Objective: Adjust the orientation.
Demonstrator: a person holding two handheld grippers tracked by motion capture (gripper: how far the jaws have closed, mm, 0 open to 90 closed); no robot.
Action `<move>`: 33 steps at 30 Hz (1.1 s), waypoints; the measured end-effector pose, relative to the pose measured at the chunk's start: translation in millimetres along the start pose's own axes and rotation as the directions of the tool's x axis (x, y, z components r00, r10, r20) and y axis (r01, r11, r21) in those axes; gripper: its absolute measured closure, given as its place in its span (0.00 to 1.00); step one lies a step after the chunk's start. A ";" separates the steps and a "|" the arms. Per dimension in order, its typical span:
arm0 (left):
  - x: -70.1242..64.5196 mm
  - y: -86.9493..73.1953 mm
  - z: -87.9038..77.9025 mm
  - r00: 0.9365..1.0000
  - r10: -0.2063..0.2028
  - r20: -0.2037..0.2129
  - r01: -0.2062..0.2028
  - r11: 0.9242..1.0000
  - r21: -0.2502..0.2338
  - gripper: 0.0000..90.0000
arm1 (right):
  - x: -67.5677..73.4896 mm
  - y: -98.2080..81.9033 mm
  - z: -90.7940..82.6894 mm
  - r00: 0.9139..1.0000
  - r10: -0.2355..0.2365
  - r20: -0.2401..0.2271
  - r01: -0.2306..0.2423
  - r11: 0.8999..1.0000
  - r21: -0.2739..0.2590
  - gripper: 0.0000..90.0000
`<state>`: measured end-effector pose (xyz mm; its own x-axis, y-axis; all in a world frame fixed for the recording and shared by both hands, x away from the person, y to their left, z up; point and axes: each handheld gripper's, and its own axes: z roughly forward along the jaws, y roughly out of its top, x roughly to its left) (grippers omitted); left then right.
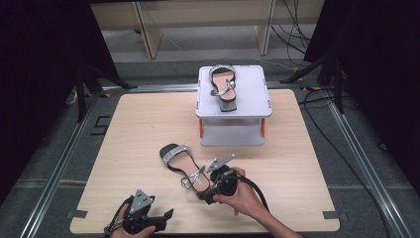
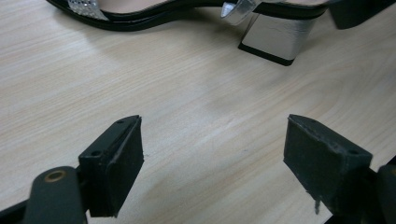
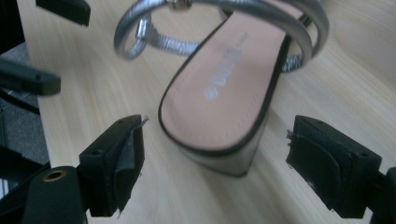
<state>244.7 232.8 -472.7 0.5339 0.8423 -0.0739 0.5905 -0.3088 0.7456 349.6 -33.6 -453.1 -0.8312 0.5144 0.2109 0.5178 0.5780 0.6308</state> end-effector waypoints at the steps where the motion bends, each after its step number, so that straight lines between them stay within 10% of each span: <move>1: -0.7 0.4 -0.7 1.000 -0.003 0.007 0.003 1.000 0.005 0.22 | 0.2 2.7 4.3 1.000 -0.017 0.004 0.017 1.000 -0.008 0.21; 12: -0.1 -0.3 -0.9 1.000 -0.019 0.005 0.019 1.000 -0.003 0.22 | 1.5 13.5 26.1 0.999 -0.010 0.052 0.010 1.000 -0.005 0.33; 33: 0.4 -0.4 -1.4 1.000 -0.027 0.006 0.027 0.999 -0.026 0.22 | -55.8 -25.5 -61.6 0.996 -0.092 -0.013 0.093 0.990 0.107 0.41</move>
<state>243.8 233.9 -472.2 0.5217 0.8475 -0.0980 0.5887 -0.2744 0.7603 370.3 -116.1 -435.0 -0.8781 0.4504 0.1615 0.4566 0.6879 0.5641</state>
